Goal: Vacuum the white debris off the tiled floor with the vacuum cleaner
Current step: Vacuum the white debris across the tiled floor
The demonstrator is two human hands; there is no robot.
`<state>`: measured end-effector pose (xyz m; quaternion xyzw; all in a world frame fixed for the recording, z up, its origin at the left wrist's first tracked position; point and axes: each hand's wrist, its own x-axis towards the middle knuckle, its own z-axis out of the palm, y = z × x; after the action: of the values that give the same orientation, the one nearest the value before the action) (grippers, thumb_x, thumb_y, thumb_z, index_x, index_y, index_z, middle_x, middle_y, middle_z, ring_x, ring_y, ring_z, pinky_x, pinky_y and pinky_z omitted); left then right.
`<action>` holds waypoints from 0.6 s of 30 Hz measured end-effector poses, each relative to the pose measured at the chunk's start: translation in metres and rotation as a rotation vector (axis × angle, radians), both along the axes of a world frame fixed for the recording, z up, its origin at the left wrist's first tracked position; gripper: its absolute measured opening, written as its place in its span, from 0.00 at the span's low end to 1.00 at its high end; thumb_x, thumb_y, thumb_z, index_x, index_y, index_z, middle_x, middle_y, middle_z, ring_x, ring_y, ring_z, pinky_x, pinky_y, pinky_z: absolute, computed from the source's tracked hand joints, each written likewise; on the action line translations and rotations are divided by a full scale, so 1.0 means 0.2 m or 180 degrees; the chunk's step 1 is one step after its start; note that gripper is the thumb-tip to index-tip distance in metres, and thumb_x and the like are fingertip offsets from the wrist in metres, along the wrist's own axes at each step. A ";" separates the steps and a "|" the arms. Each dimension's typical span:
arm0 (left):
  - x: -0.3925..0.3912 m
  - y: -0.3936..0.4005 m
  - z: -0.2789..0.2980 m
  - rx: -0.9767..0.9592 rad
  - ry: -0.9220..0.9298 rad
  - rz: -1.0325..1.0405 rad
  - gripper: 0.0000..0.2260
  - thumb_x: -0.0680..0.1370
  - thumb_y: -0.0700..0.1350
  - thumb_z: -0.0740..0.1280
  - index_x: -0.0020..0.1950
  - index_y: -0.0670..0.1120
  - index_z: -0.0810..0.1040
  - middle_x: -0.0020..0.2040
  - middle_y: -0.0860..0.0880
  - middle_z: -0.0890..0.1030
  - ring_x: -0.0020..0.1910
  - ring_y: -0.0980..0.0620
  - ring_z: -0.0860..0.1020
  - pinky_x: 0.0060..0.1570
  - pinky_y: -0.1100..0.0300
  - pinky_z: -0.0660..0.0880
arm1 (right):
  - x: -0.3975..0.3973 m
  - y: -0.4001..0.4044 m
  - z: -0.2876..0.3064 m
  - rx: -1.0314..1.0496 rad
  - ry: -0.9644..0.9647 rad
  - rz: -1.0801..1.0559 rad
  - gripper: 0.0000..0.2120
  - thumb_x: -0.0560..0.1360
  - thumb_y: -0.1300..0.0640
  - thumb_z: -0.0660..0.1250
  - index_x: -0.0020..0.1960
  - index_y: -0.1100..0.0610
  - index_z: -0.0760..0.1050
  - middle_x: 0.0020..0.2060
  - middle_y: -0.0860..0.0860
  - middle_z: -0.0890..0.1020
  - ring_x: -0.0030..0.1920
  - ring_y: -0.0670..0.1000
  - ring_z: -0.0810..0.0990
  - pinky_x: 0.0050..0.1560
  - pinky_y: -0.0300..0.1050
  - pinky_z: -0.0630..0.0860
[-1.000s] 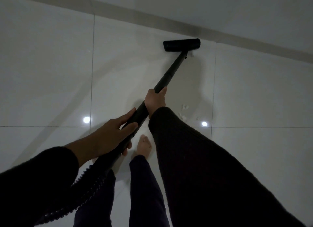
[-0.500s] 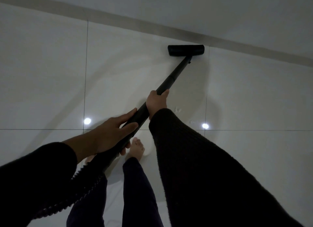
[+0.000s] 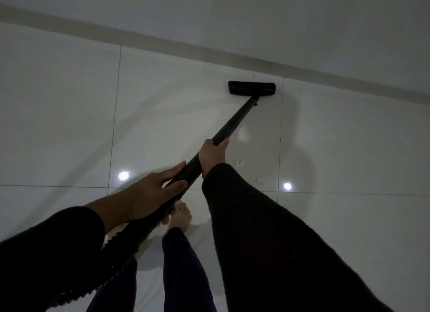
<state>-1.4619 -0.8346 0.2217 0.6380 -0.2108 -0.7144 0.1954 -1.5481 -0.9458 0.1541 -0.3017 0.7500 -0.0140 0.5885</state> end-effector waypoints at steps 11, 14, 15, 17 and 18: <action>-0.07 -0.05 -0.08 0.0149 -0.0219 0.0117 0.25 0.79 0.51 0.61 0.74 0.63 0.57 0.28 0.46 0.80 0.23 0.51 0.78 0.25 0.60 0.74 | -0.02 -0.07 -0.04 -0.0001 -0.0098 0.0083 0.33 0.83 0.55 0.53 0.80 0.46 0.37 0.70 0.59 0.71 0.63 0.60 0.75 0.67 0.56 0.71; -0.11 0.03 -0.05 0.0145 -0.0235 0.0096 0.24 0.79 0.50 0.61 0.74 0.63 0.58 0.28 0.47 0.79 0.23 0.51 0.77 0.25 0.59 0.74 | -0.07 0.00 -0.01 0.0027 -0.0056 0.0051 0.33 0.83 0.55 0.53 0.80 0.45 0.37 0.69 0.58 0.71 0.62 0.59 0.75 0.66 0.54 0.72; -0.12 0.06 -0.03 0.0132 -0.0243 0.0077 0.24 0.79 0.50 0.61 0.74 0.62 0.58 0.28 0.46 0.79 0.23 0.50 0.77 0.26 0.59 0.74 | -0.08 0.04 0.00 0.0037 -0.0055 0.0025 0.33 0.83 0.55 0.53 0.80 0.45 0.38 0.69 0.58 0.71 0.62 0.59 0.75 0.65 0.54 0.72; -0.14 0.13 -0.01 0.0108 -0.0245 0.0009 0.24 0.80 0.50 0.61 0.74 0.62 0.57 0.29 0.46 0.79 0.23 0.50 0.78 0.26 0.58 0.74 | -0.11 0.12 0.01 0.0050 -0.0054 -0.0035 0.33 0.83 0.55 0.53 0.80 0.45 0.38 0.69 0.58 0.71 0.61 0.59 0.75 0.65 0.54 0.73; -0.15 0.17 0.01 0.0109 -0.0238 -0.0009 0.24 0.80 0.50 0.60 0.74 0.62 0.57 0.29 0.46 0.79 0.24 0.50 0.78 0.26 0.59 0.74 | -0.13 0.16 0.02 0.0060 -0.0056 -0.0058 0.33 0.83 0.55 0.53 0.80 0.45 0.38 0.69 0.57 0.72 0.61 0.58 0.76 0.65 0.54 0.73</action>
<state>-1.4917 -0.8001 0.2232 0.6673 -0.2065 -0.6938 0.1755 -1.5738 -0.9134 0.1588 -0.2892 0.7475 -0.0149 0.5978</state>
